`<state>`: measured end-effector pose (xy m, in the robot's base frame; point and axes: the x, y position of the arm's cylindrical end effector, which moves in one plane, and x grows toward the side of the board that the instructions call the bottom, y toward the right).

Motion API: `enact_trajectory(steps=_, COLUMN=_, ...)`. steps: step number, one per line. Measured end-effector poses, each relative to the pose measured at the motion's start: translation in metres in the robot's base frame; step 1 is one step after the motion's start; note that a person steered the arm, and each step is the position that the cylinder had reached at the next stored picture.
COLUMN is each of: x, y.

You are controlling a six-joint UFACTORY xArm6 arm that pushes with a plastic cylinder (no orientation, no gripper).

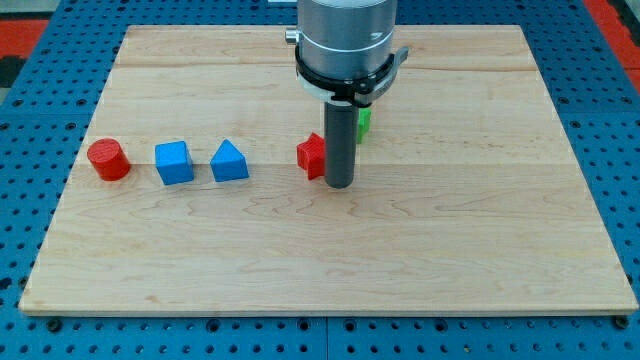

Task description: Slightly push the red star towards the blue triangle

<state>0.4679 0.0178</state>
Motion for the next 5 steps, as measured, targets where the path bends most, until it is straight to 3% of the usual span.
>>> enact_trajectory(steps=2, x=-0.028, y=0.036)
enact_trajectory(steps=5, x=-0.026, y=0.002)
